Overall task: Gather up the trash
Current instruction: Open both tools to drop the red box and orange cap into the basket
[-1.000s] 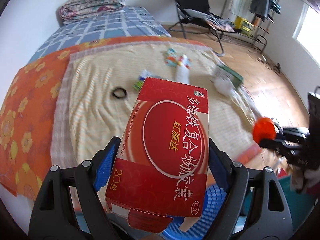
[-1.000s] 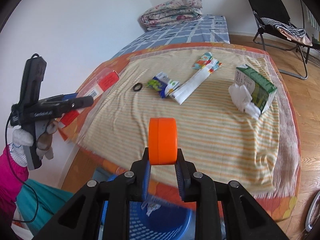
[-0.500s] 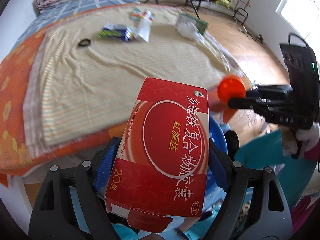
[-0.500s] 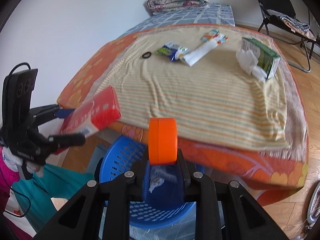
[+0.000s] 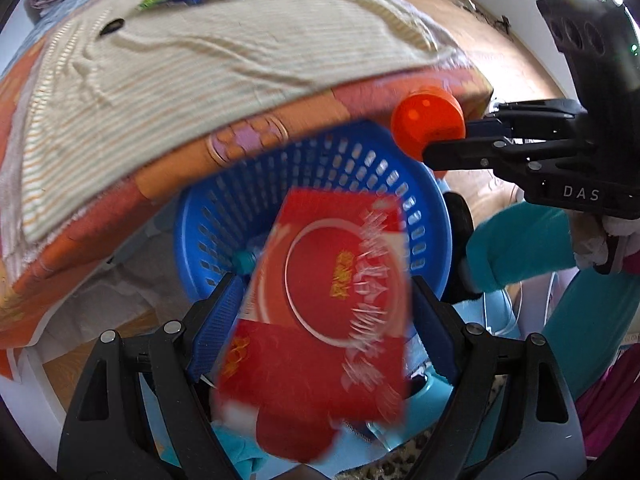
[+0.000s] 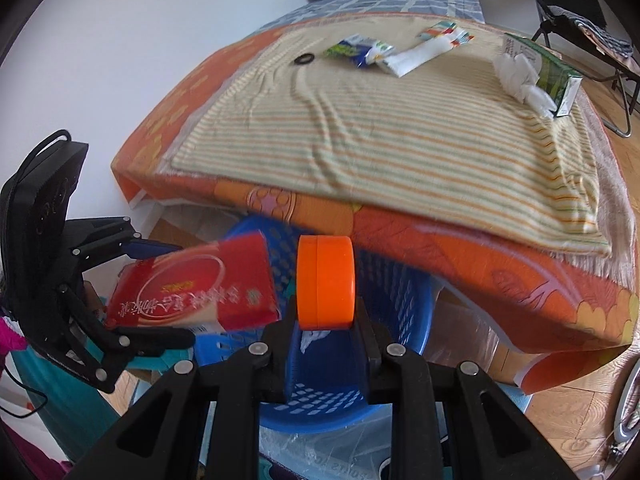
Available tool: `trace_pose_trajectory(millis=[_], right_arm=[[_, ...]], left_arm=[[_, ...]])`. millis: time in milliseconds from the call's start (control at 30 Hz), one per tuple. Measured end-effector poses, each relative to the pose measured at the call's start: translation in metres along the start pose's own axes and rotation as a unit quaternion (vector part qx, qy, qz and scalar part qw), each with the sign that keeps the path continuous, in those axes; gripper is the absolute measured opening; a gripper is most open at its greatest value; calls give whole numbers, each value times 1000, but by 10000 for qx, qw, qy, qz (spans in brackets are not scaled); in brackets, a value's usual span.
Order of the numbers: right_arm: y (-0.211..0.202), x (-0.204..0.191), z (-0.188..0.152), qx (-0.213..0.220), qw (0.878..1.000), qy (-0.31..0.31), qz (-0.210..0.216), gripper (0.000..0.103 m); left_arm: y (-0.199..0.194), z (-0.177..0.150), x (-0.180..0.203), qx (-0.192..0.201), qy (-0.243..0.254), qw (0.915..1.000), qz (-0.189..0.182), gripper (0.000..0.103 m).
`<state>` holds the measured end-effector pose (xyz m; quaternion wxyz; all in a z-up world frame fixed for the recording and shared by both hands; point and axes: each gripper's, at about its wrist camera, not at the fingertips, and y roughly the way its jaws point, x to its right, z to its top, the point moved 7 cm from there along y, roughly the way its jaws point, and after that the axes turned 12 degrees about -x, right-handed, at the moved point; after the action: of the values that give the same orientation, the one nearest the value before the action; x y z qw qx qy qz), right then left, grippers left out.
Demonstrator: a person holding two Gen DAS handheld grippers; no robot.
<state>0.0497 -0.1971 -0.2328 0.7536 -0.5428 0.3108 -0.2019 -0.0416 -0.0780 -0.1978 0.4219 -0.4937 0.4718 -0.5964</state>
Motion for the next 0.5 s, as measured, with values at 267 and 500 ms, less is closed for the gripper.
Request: trace_pose_trajectory(millis=[267,500], right_arm=[[20,0,-6,-244,9997,9,8,23],[33,4,-9,-441,9990,87,-34,46]], left_arm=[[5,1,-3,-72,-56,10000,23,85],[5,2,-4,-54,-67,10000,22,85]])
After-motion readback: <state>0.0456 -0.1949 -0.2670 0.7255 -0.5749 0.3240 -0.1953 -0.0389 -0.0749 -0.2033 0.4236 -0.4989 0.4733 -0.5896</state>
